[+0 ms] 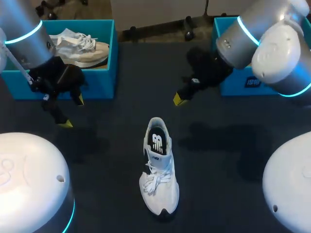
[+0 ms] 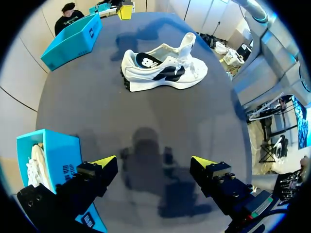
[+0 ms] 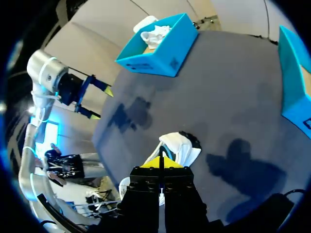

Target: Take the shoe out of the shoebox, open the shoe tongue, remove and reinsert the insole, then place the shoe into the shoebox

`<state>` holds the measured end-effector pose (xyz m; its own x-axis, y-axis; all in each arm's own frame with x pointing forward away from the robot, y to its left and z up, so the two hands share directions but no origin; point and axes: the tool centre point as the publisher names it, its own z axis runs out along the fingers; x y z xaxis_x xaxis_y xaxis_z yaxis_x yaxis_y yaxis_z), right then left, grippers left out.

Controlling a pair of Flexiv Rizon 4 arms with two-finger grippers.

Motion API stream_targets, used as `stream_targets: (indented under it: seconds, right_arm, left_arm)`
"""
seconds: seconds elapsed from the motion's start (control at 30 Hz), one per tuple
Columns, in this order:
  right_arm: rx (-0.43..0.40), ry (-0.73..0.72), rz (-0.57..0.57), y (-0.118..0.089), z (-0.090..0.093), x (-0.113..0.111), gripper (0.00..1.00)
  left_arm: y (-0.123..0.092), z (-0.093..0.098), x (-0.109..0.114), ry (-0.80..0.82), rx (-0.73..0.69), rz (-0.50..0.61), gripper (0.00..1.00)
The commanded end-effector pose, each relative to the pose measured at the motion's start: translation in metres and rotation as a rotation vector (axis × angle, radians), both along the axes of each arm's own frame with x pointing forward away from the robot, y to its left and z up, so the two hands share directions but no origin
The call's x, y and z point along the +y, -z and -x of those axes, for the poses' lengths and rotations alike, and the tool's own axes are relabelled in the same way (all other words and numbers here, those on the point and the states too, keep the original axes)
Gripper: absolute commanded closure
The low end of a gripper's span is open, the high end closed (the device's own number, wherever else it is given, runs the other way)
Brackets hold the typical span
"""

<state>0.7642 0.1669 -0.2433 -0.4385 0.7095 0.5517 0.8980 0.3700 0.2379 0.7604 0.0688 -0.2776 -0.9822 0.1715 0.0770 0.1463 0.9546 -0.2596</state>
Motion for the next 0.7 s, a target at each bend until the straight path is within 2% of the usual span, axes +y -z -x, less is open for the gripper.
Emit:
stream_targets:
  seconds: [0.03, 0.13, 0.2, 0.27, 0.3, 0.43, 0.7]
  right_arm:
    - [-0.062, 0.043, 0.145, -0.003, 0.005, -0.001, 1.0]
    - [-0.062, 0.043, 0.145, -0.003, 0.005, -0.001, 1.0]
    - [-0.062, 0.043, 0.145, -0.003, 0.005, -0.001, 1.0]
    - [-0.049, 0.08, 0.237, -0.007, 0.005, 0.009, 1.0]
    - [-0.049, 0.08, 0.237, -0.007, 0.005, 0.009, 1.0]
    - [-0.046, 0.123, 0.322, -0.009, 0.005, 0.031, 1.0]
    - [-0.032, 0.22, 0.401, 0.006, 0.012, 0.063, 1.0]
  left_arm:
    - [0.0, -0.001, 0.0, 0.002, 0.001, -0.001, 0.0]
    - [0.0, -0.001, 0.0, 0.002, 0.001, -0.001, 0.0]
    - [-0.004, -0.009, 0.006, 0.066, -0.009, -0.001, 0.0]
    - [-0.008, -0.017, 0.014, 0.122, -0.024, 0.003, 0.0]
    - [-0.008, -0.017, 0.014, 0.122, -0.024, 0.003, 0.0]
    - [-0.016, -0.034, 0.039, 0.268, -0.047, 0.018, 0.0]
    - [-0.018, -0.06, 0.078, 0.341, -0.066, -0.011, 0.0]
